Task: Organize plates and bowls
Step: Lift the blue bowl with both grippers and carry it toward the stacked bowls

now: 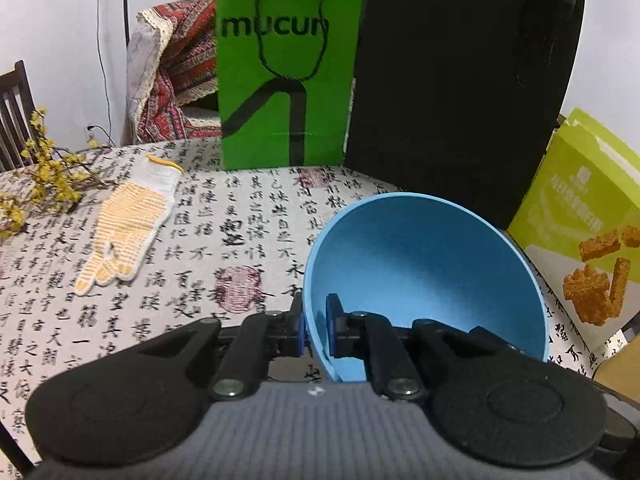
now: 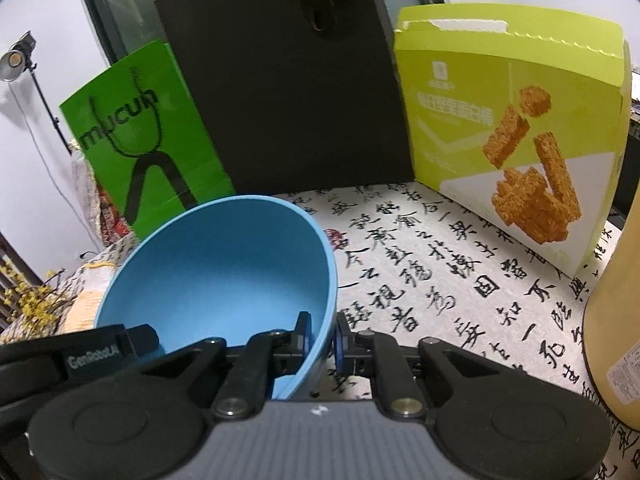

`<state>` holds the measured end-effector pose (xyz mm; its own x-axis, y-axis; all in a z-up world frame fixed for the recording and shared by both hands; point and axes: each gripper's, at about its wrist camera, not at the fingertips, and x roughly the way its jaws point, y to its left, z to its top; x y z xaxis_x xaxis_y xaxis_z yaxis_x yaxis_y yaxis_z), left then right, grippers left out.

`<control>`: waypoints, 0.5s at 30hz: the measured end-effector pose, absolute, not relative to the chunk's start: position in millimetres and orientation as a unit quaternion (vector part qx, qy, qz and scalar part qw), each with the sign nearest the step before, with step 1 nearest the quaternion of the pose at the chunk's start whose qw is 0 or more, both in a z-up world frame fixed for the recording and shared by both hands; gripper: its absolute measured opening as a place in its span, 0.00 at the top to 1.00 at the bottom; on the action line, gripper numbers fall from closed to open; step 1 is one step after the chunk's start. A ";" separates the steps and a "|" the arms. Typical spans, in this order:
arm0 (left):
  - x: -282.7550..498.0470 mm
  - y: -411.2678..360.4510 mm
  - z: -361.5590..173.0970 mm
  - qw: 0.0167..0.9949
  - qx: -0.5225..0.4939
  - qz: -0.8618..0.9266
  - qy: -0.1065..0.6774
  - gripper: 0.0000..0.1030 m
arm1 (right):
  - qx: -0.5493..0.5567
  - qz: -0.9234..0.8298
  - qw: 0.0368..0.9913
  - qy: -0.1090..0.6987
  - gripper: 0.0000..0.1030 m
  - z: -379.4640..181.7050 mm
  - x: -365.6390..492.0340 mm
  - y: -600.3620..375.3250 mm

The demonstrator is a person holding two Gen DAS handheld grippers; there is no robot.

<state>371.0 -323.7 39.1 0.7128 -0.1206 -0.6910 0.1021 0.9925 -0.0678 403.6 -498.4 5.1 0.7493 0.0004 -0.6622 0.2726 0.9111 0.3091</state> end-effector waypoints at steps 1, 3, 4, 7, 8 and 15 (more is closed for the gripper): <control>369.3 -321.1 41.8 0.926 -0.014 -0.059 0.372 0.90 | 0.195 -0.072 0.915 0.346 0.90 7.0 403.2 -496.1; 365.5 -316.7 46.3 0.927 -0.015 -0.056 0.370 0.90 | 0.191 -0.069 0.916 0.345 0.90 12.1 402.4 -491.6; 363.6 -314.5 48.0 0.927 -0.016 -0.055 0.370 0.90 | 0.190 -0.068 0.917 0.344 0.90 14.5 401.6 -489.4; 356.4 -307.8 54.0 0.928 -0.019 -0.056 0.368 0.90 | 0.184 -0.068 0.919 0.342 0.90 23.5 396.9 -483.9; 353.8 -305.9 56.0 0.928 -0.021 -0.057 0.367 0.90 | 0.185 -0.068 0.919 0.341 0.90 26.0 394.8 -482.8; 335.8 -294.8 63.1 0.929 -0.025 -0.057 0.365 0.90 | 0.178 -0.070 0.921 0.340 0.90 34.7 376.2 -473.0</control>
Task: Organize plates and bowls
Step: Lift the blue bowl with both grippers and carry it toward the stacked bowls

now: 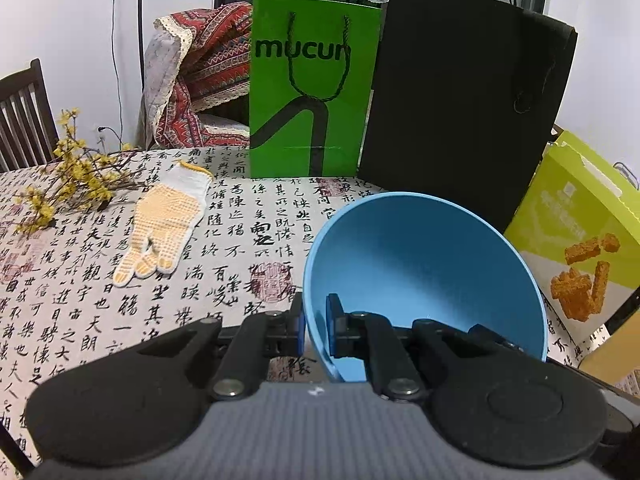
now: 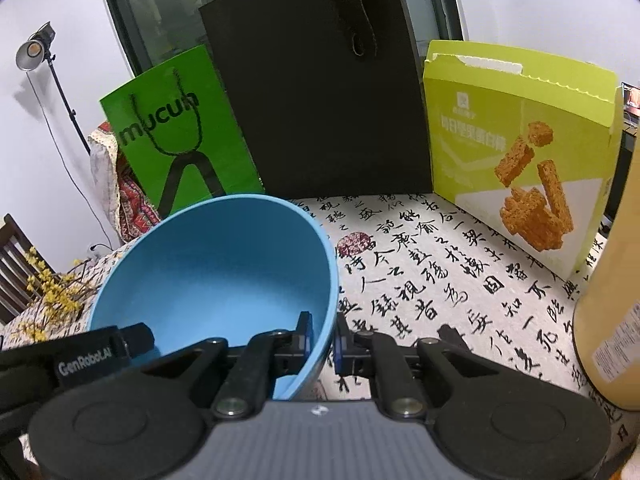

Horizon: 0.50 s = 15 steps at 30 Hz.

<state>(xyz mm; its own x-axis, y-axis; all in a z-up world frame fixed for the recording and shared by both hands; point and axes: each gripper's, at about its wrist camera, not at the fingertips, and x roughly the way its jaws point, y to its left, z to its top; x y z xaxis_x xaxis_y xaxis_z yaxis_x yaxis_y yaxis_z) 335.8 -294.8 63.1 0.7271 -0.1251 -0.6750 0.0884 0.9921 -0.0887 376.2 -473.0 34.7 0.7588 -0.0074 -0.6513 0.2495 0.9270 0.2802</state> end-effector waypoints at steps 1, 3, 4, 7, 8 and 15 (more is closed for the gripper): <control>333.2 -293.1 63.8 0.929 -0.025 -0.057 0.365 0.90 | 0.177 -0.070 0.921 0.340 0.90 35.6 373.6 -471.4; 327.0 -288.5 65.2 0.929 -0.027 -0.058 0.365 0.90 | 0.176 -0.069 0.922 0.339 0.90 37.3 368.0 -467.7; 324.5 -286.6 65.5 0.929 -0.027 -0.058 0.364 0.90 | 0.176 -0.069 0.922 0.338 0.90 37.7 365.1 -465.8; 316.9 -280.5 67.1 0.929 -0.030 -0.057 0.363 0.90 | 0.176 -0.067 0.922 0.338 0.90 38.9 357.4 -460.4; 313.9 -278.5 67.8 0.930 -0.031 -0.056 0.363 0.90 | 0.175 -0.067 0.922 0.338 0.90 39.4 355.0 -458.2; 294.8 -260.2 70.7 0.930 -0.039 -0.053 0.361 0.90 | 0.163 -0.064 0.926 0.335 0.90 44.7 336.5 -440.6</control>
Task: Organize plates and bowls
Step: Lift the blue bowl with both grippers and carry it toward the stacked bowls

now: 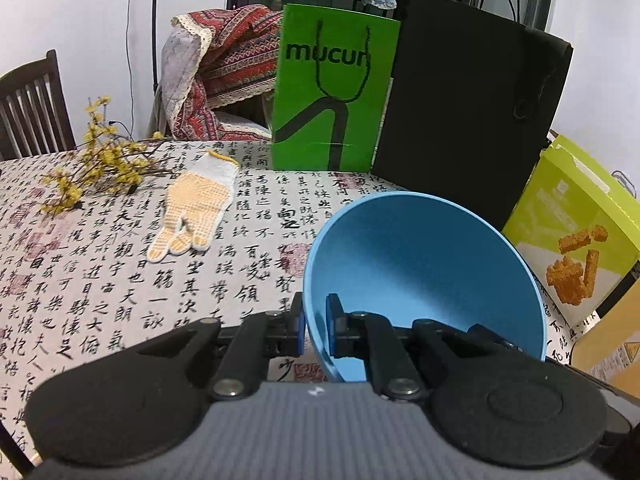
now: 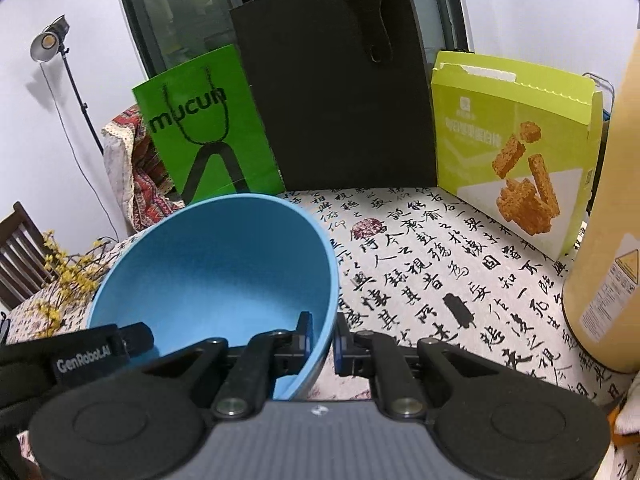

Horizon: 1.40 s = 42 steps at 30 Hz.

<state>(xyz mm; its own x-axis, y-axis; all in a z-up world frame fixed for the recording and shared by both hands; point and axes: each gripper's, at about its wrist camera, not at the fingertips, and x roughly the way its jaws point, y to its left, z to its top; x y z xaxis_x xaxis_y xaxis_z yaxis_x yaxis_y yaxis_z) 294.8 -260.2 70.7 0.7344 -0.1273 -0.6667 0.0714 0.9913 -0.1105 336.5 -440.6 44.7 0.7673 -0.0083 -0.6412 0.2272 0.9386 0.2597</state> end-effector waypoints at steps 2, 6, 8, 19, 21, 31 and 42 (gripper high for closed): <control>289.0 -253.7 72.6 0.931 -0.041 -0.050 0.358 0.90 | 0.161 -0.060 0.927 0.334 0.90 45.7 331.7 -435.1; 278.4 -242.8 77.5 0.934 -0.042 -0.046 0.353 0.90 | 0.160 -0.054 0.928 0.332 0.90 47.2 322.9 -424.0; 272.7 -237.7 79.7 0.935 -0.042 -0.046 0.349 0.90 | 0.159 -0.052 0.929 0.330 0.90 48.1 318.5 -419.1; 249.4 -217.2 85.8 0.937 -0.046 -0.044 0.343 0.90 | 0.156 -0.047 0.931 0.326 0.90 53.1 295.2 -398.4; 244.2 -212.9 87.5 0.938 -0.048 -0.043 0.341 0.90 | 0.154 -0.046 0.932 0.323 0.90 53.9 290.0 -394.7; 217.5 -194.3 96.9 0.944 -0.052 -0.029 0.326 0.90 | 0.155 -0.031 0.937 0.312 0.90 60.1 266.5 -376.6; 196.8 -169.7 102.8 0.945 -0.062 -0.022 0.320 0.90 | 0.150 -0.015 0.942 0.301 0.90 65.2 246.9 -354.6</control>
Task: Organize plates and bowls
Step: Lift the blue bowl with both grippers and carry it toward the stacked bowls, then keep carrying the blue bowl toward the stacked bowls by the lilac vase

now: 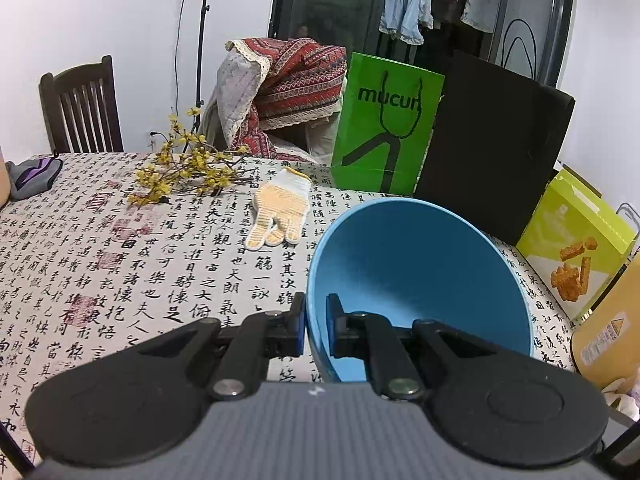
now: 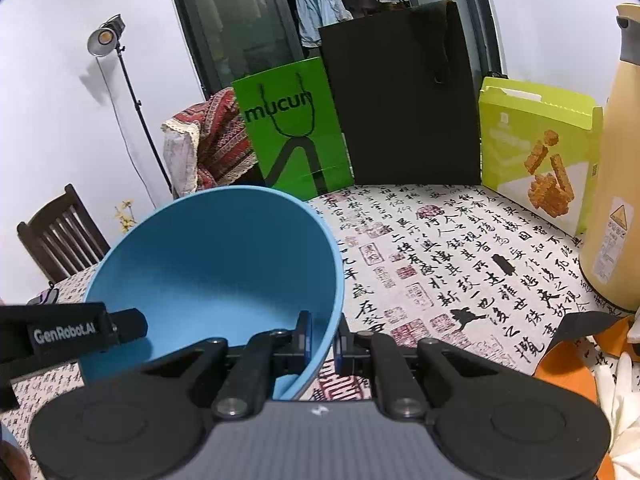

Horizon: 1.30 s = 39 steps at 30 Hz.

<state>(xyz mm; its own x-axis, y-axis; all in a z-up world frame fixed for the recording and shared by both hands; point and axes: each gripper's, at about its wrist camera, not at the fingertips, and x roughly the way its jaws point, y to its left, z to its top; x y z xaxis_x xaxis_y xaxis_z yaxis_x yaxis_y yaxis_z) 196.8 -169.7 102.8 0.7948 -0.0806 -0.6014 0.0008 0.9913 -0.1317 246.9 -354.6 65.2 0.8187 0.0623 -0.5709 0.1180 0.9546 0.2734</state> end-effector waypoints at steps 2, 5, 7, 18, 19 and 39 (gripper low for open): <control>193.3 -166.0 103.5 0.946 -0.062 -0.021 0.319 0.90 | 0.150 -0.012 0.942 0.299 0.90 65.4 244.0 -351.1; 188.5 -161.7 103.4 0.947 -0.057 -0.017 0.315 0.90 | 0.154 -0.007 0.942 0.299 0.90 65.2 239.9 -346.1; 186.2 -157.3 103.4 0.947 -0.059 -0.017 0.315 0.90 | 0.155 -0.006 0.942 0.298 0.90 65.1 237.6 -342.6; 173.6 -131.6 104.0 0.950 -0.064 -0.003 0.305 0.90 | 0.148 0.010 0.946 0.289 0.90 66.8 228.2 -319.3; 173.0 -129.1 104.2 0.950 -0.065 -0.002 0.305 0.90 | 0.147 0.012 0.946 0.289 0.90 66.8 227.6 -317.0; 163.0 -89.9 98.5 0.952 -0.065 0.033 0.296 0.90 | 0.145 0.053 0.947 0.283 0.90 59.7 226.2 -277.6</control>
<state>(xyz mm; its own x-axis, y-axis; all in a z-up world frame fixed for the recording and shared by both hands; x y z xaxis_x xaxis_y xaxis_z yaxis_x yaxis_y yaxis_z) 163.0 -89.9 98.5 0.8228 0.0249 -0.5678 -0.1024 0.9892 -0.1049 226.2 -277.6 59.7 0.8341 0.1828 -0.5205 -0.0183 0.9522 0.3050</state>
